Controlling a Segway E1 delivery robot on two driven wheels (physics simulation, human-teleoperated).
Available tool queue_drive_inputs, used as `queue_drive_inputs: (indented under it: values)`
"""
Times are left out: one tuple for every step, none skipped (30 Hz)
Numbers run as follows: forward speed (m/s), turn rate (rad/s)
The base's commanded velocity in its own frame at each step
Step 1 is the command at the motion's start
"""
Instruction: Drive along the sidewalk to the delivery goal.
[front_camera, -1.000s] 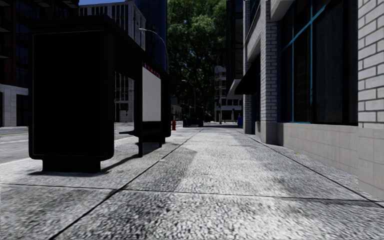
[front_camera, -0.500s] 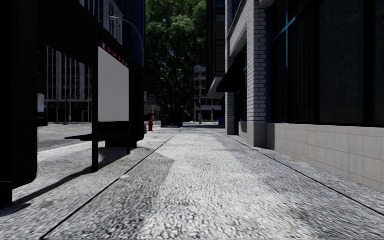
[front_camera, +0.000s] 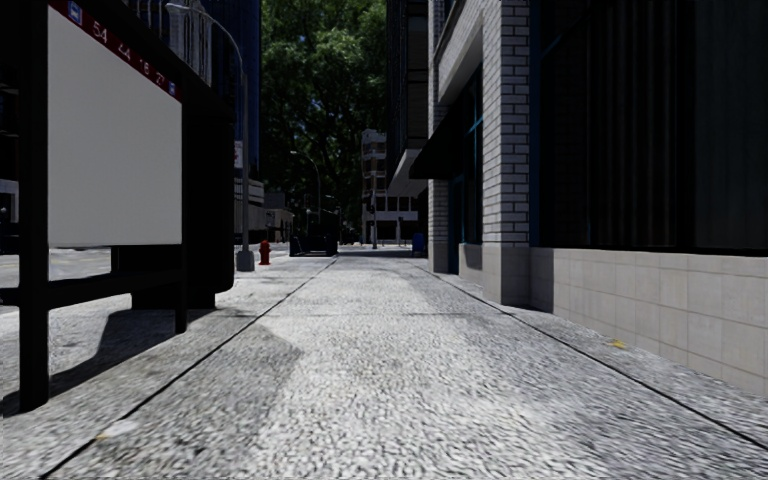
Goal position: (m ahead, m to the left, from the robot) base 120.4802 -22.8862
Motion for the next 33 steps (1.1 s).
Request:
queue_drive_inputs:
  values:
    - [2.0, 0.0]
    - [2.0, 0.0]
    - [2.0, 0.0]
    - [2.0, 0.0]
    - [2.0, 0.0]
    - [2.0, 0.0]
    - [2.0, 0.0]
    - [2.0, 0.0]
    - [2.0, 0.0]
    - [2.0, 0.0]
    - [2.0, 0.0]
    - [2.0, 0.0]
    - [2.0, 0.0]
    - [2.0, 0.0]
    - [2.0, 0.0]
    - [2.0, 0.0]
    - [2.0, 0.0]
    - [2.0, 0.0]
    - [2.0, 0.0]
    - [2.0, 0.0]
    - [2.0, 0.0]
    - [2.0, 0.0]
    - [2.0, 0.0]
    - [2.0, 0.0]
    - [2.0, 0.0]
    - [2.0, 0.0]
    - [2.0, 0.0]
    - [2.0, 0.0]
    - [2.0, 0.0]
    - [2.0, 0.0]
    - [2.0, 0.0]
    - [2.0, 0.0]
    - [2.0, 0.0]
